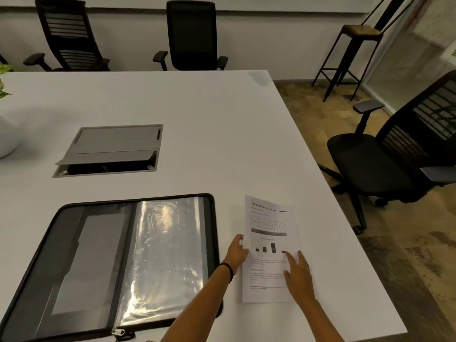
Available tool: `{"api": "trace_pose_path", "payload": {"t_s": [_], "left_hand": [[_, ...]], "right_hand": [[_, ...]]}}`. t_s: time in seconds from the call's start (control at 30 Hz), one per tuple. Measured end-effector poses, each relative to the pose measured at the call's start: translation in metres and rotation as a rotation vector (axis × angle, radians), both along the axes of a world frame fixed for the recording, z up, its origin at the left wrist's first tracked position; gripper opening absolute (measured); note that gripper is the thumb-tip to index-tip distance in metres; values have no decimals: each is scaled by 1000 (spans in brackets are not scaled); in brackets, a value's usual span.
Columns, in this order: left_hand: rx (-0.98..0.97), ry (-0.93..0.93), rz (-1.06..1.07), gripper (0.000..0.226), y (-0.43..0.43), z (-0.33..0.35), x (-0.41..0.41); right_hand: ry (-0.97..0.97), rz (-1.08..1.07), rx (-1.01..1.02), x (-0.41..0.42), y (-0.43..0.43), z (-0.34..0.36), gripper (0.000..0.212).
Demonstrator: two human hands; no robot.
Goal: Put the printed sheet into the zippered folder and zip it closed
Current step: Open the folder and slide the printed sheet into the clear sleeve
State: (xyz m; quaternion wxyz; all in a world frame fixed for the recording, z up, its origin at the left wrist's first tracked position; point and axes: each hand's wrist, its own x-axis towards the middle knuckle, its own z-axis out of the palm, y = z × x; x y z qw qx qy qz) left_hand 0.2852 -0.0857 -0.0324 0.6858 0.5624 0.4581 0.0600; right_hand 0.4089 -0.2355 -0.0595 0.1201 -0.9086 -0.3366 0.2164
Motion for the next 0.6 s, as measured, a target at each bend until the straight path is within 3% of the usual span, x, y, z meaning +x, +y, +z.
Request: {"api": "trace_pose_path", "payload": {"t_s": [0.27,0.47,0.6], "left_hand": [[86,-81,-58,28,4,4,-5],[90,-186,-50,27,9,18,-12],[169,-307,13,23,15,30,-15]], "right_hand": [[92,-101,121,-3,-1,5,65],[331,-545,525,6,8,22,85],[639,-726,642,26,19,34,62]]}}
